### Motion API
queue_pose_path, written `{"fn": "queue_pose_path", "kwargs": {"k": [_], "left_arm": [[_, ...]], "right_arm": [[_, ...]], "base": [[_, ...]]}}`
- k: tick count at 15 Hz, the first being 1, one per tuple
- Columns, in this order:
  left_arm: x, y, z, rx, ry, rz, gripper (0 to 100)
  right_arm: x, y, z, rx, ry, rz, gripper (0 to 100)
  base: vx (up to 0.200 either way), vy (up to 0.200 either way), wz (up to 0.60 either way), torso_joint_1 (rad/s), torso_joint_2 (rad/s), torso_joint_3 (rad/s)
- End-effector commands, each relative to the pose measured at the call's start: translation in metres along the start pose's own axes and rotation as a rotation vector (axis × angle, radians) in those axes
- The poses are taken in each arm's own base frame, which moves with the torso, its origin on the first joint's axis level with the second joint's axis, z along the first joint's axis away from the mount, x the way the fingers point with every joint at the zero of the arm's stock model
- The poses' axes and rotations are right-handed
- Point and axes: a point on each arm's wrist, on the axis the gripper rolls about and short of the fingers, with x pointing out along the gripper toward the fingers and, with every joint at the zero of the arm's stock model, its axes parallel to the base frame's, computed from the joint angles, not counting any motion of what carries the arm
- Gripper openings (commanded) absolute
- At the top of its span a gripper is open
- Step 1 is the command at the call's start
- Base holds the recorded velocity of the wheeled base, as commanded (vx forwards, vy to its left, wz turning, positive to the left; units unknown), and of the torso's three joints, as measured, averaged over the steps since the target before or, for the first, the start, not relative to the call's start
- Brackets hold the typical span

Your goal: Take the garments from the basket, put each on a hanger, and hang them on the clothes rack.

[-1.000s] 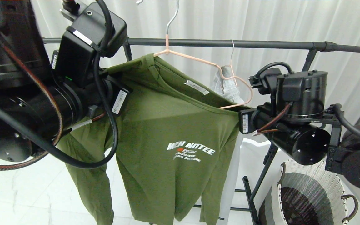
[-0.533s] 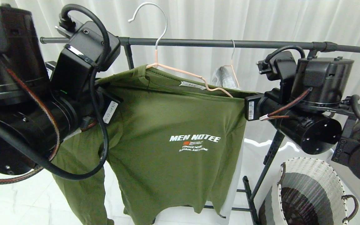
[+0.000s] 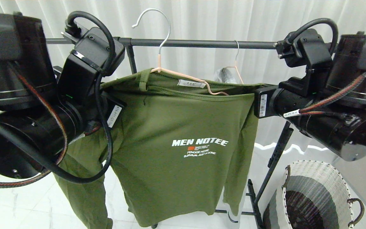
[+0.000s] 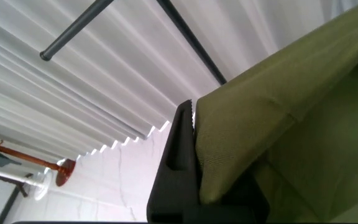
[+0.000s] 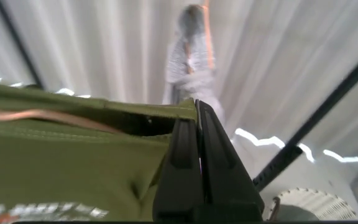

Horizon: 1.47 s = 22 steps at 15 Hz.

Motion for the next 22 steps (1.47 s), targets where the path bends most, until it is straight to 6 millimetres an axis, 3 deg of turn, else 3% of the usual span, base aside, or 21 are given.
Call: {"fn": "queue_pose_path", "kwargs": {"k": [1,5,6,9,15,18,22], "left_arm": [[0.001,-0.001,0.001,-0.002,-0.003,-0.003,0],[0.002,-0.001,0.006,-0.041,-0.046,0.014,0],[0.001,-0.001,0.006,-0.042,-0.05,0.008,0],[0.0,-0.003,0.006,-0.042,-0.085,-0.043,0],[-0.014,-0.001,-0.006,-0.024,-0.194,-0.219,0],[-0.016,-0.001,-0.007,-0.021,-0.223,-0.258,0],[-0.022,-0.006,-0.003,-0.018,-0.253,-0.297,0]], "right_arm": [[-0.019,0.004,0.011,0.006,-0.025,0.058,0],[-0.041,0.0,0.014,-0.05,0.03,0.179,0],[-0.045,-0.003,0.014,-0.06,0.045,0.192,100],[-0.051,-0.008,0.017,-0.065,0.051,0.204,100],[-0.055,-0.028,0.032,-0.059,0.052,0.556,100],[-0.039,-0.028,0.043,-0.115,0.099,0.644,100],[-0.009,-0.013,0.034,-0.174,0.144,0.667,100]], "base": [[0.0,0.0,0.0,0.0,0.0,0.0],[0.0,0.0,0.0,0.0,0.0,0.0],[0.0,0.0,0.0,0.0,0.0,0.0],[0.0,0.0,0.0,0.0,0.0,0.0],[0.0,0.0,0.0,0.0,0.0,0.0],[0.0,0.0,0.0,0.0,0.0,0.0],[0.0,0.0,0.0,0.0,0.0,0.0]]}}
